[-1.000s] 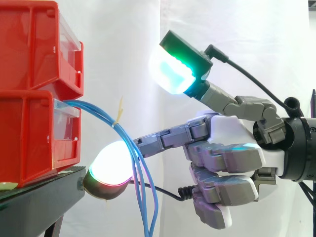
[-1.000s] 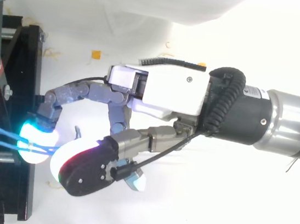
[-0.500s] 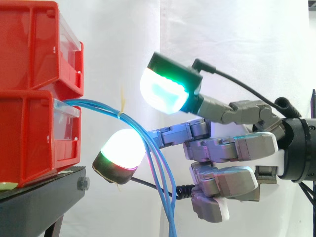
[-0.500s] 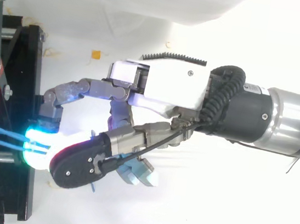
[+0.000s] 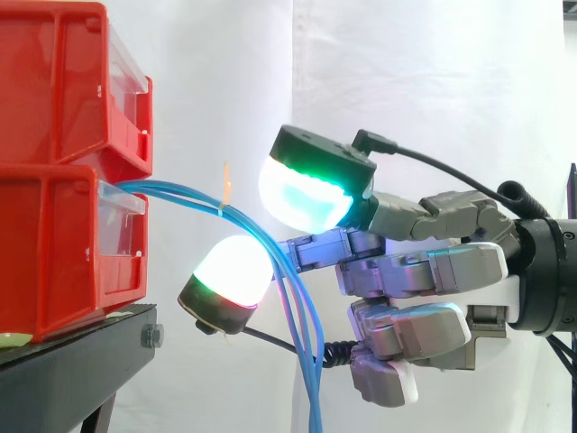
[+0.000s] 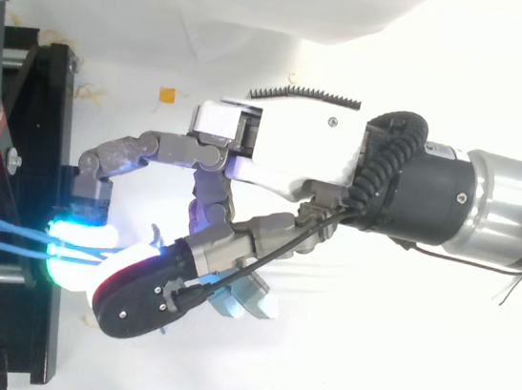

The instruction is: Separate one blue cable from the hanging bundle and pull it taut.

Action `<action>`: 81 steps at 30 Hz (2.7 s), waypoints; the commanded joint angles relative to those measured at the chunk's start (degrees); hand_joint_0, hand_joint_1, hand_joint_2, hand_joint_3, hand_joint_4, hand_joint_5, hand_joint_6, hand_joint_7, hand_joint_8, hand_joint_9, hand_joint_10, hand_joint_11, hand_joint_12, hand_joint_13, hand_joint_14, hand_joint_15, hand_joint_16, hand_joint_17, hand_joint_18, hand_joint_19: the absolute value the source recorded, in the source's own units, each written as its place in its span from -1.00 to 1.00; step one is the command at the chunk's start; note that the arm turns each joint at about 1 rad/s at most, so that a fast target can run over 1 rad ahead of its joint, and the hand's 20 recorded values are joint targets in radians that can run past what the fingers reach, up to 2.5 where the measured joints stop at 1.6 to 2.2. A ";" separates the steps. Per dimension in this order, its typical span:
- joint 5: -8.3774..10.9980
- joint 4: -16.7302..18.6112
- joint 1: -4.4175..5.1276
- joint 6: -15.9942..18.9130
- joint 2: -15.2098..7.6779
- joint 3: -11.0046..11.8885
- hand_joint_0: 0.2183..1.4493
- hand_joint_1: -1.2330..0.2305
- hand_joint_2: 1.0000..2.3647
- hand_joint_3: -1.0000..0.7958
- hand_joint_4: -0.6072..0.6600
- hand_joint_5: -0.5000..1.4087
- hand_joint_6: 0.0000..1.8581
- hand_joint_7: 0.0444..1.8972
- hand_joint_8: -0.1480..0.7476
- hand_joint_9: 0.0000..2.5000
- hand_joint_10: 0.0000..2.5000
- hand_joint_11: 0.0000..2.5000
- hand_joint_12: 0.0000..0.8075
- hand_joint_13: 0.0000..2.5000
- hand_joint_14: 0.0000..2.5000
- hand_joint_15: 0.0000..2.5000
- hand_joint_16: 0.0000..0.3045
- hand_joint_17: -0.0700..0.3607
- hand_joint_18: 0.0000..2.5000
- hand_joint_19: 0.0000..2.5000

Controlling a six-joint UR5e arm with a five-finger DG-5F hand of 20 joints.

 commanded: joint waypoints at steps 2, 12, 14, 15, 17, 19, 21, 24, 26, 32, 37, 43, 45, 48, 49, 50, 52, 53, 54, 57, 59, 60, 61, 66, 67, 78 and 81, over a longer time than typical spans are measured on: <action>-0.13 0.00 -0.05 0.42 0.01 0.07 -0.50 -0.06 -0.99 -0.34 0.30 -0.34 -0.46 0.19 -0.19 0.69 -0.99 -0.63 -0.12 0.40 -0.98 -0.44 -0.40 0.28 0.29 -0.71; -0.22 -1.23 -0.05 1.65 0.01 -0.02 -0.41 -0.11 -0.99 -0.23 0.19 -0.32 -0.46 0.27 -0.35 0.74 -0.99 -0.72 -0.14 0.38 -0.99 -0.50 -0.40 0.28 0.26 -0.73; -0.22 -1.41 -0.05 1.65 0.01 -0.02 -0.36 -0.13 -0.99 -0.23 0.16 -0.32 -0.46 0.29 -0.44 0.74 -0.99 -0.72 -0.17 0.34 -0.98 -0.53 -0.43 0.24 0.20 -0.72; -0.22 -1.41 -0.13 1.65 0.01 -0.02 -0.32 -0.15 -0.99 -0.22 0.15 -0.32 -0.46 0.30 -0.48 0.73 -0.99 -0.71 -0.18 0.31 -0.99 -0.53 -0.45 0.21 0.17 -0.70; -0.13 -1.50 -0.05 1.56 0.01 -0.02 -0.28 -0.15 -0.98 -0.20 0.16 -0.32 -0.46 0.31 -0.52 0.73 -0.99 -0.69 -0.21 0.30 -0.99 -0.52 -0.47 0.16 0.13 -0.68; -0.13 -1.50 -0.05 1.65 0.01 -0.02 -0.26 -0.16 -0.98 -0.15 0.19 -0.32 -0.46 0.31 -0.52 0.73 -0.99 -0.68 -0.20 0.29 -0.98 -0.52 -0.49 0.14 0.14 -0.67; -0.13 -1.58 -0.05 1.65 0.01 -0.02 -0.24 -0.18 -0.98 -0.12 0.21 -0.32 -0.46 0.31 -0.52 0.73 -0.99 -0.68 -0.19 0.30 -0.99 -0.52 -0.48 0.15 0.15 -0.68; -0.13 -1.93 -0.05 1.56 0.01 -0.02 -0.23 -0.20 -0.98 -0.07 0.22 -0.32 -0.46 0.31 -0.51 0.73 -0.99 -0.68 -0.17 0.29 -0.99 -0.53 -0.47 0.16 0.15 -0.68; -0.04 -2.02 -0.05 1.65 0.01 -0.02 -0.22 -0.22 -0.98 -0.05 0.22 -0.32 -0.46 0.31 -0.50 0.73 -0.99 -0.67 -0.17 0.29 -0.98 -0.52 -0.48 0.16 0.15 -0.68; -0.13 -2.11 -0.05 1.30 0.01 0.07 -0.23 -0.25 -0.99 0.01 0.18 -0.32 -0.46 0.31 -0.37 0.73 -0.98 -0.65 -0.16 0.30 -0.98 -0.51 -0.47 0.17 0.14 -0.69; -0.22 -2.29 -0.13 0.77 0.01 0.07 -0.23 -0.29 -0.99 0.03 0.15 -0.32 -0.46 0.32 -0.26 0.73 -0.98 -0.58 -0.16 0.31 -0.99 -0.50 -0.46 0.18 0.15 -0.70; -0.31 -3.60 -0.13 -1.43 0.19 0.07 -0.22 -0.31 -0.99 0.06 0.16 -0.32 -0.46 0.33 -0.24 0.73 -0.98 -0.57 -0.17 0.32 -0.98 -0.48 -0.46 0.18 0.14 -0.70; -0.39 -4.13 -0.13 -1.96 0.63 0.07 -0.22 -0.31 -0.99 0.06 0.16 -0.32 -0.46 0.33 -0.24 0.74 -0.98 -0.56 -0.17 0.32 -0.98 -0.47 -0.46 0.18 0.14 -0.70; -0.39 -7.21 -0.22 -3.63 2.12 0.07 -0.22 -0.31 -0.99 0.06 0.16 -0.32 -0.46 0.33 -0.25 0.74 -0.98 -0.55 -0.19 0.33 -0.98 -0.47 -0.46 0.18 0.13 -0.71; -0.39 -7.74 -0.22 -3.80 2.12 0.07 -0.22 -0.31 -0.99 0.06 0.16 -0.31 -0.46 0.34 -0.26 0.74 -0.98 -0.56 -0.18 0.33 -0.98 -0.48 -0.46 0.18 0.13 -0.71; -0.48 -8.70 -0.22 -4.24 2.39 0.07 -0.22 -0.31 -0.99 0.06 0.16 -0.31 -0.46 0.34 -0.26 0.74 -0.98 -0.56 -0.19 0.33 -0.98 -0.47 -0.46 0.18 0.13 -0.71; -0.48 -10.46 -0.31 -5.12 2.91 0.07 -0.22 -0.31 -0.99 0.05 0.15 -0.31 -0.46 0.34 -0.25 0.74 -0.98 -0.56 -0.18 0.33 -0.98 -0.47 -0.46 0.19 0.12 -0.71; -0.48 -10.99 -0.31 -5.47 3.18 0.07 -0.22 -0.31 -0.99 0.06 0.14 -0.31 -0.46 0.34 -0.26 0.74 -0.98 -0.56 -0.19 0.33 -0.98 -0.47 -0.46 0.18 0.12 -0.70; -0.48 -12.39 -0.31 -6.53 3.62 0.07 -0.22 -0.31 -0.99 0.05 0.15 -0.31 -0.46 0.34 -0.26 0.74 -0.98 -0.55 -0.19 0.33 -0.98 -0.47 -0.46 0.19 0.12 -0.71; -0.57 -14.42 -0.31 -8.64 4.41 0.07 -0.22 -0.31 -0.99 0.05 0.14 -0.31 -0.46 0.34 -0.26 0.74 -0.98 -0.55 -0.19 0.33 -0.98 -0.47 -0.46 0.18 0.11 -0.70; -0.57 -14.94 -0.40 -9.51 4.50 0.07 -0.22 -0.31 -0.99 0.05 0.15 -0.32 -0.46 0.34 -0.26 0.74 -0.98 -0.55 -0.19 0.33 -0.98 -0.46 -0.46 0.18 0.11 -0.71; -0.57 -15.47 -0.31 -10.83 4.58 0.07 -0.22 -0.31 -0.99 0.05 0.14 -0.31 -0.46 0.34 -0.26 0.74 -0.98 -0.56 -0.18 0.33 -0.98 -0.47 -0.46 0.18 0.11 -0.71; -0.57 -15.56 -0.40 -11.36 4.76 0.07 -0.22 -0.31 -0.99 0.05 0.15 -0.32 -0.46 0.34 -0.25 0.73 -0.98 -0.55 -0.19 0.33 -0.98 -0.46 -0.46 0.18 0.11 -0.71; -0.57 -15.56 -0.31 -12.68 4.76 0.07 -0.22 -0.31 -0.99 0.05 0.14 -0.32 -0.46 0.34 -0.25 0.73 -0.98 -0.55 -0.19 0.33 -0.98 -0.46 -0.46 0.18 0.11 -0.71; -0.57 -15.56 -0.31 -12.68 4.76 0.07 -0.22 -0.31 -0.99 0.04 0.13 -0.32 -0.46 0.34 -0.25 0.73 -0.98 -0.55 -0.19 0.33 -0.98 -0.46 -0.46 0.18 0.10 -0.71; -0.75 -19.16 -0.05 -12.85 4.76 3.50 -0.23 -0.31 -0.99 0.03 0.14 -0.32 -0.46 0.34 -0.25 0.73 -0.98 -0.54 -0.19 0.32 -0.98 -0.46 -0.47 0.17 0.10 -0.70; -1.01 -21.18 0.13 -12.85 4.76 4.02 -0.23 -0.31 -0.99 0.03 0.14 -0.32 -0.46 0.34 -0.25 0.73 -0.98 -0.54 -0.20 0.32 -0.98 -0.46 -0.47 0.17 0.10 -0.70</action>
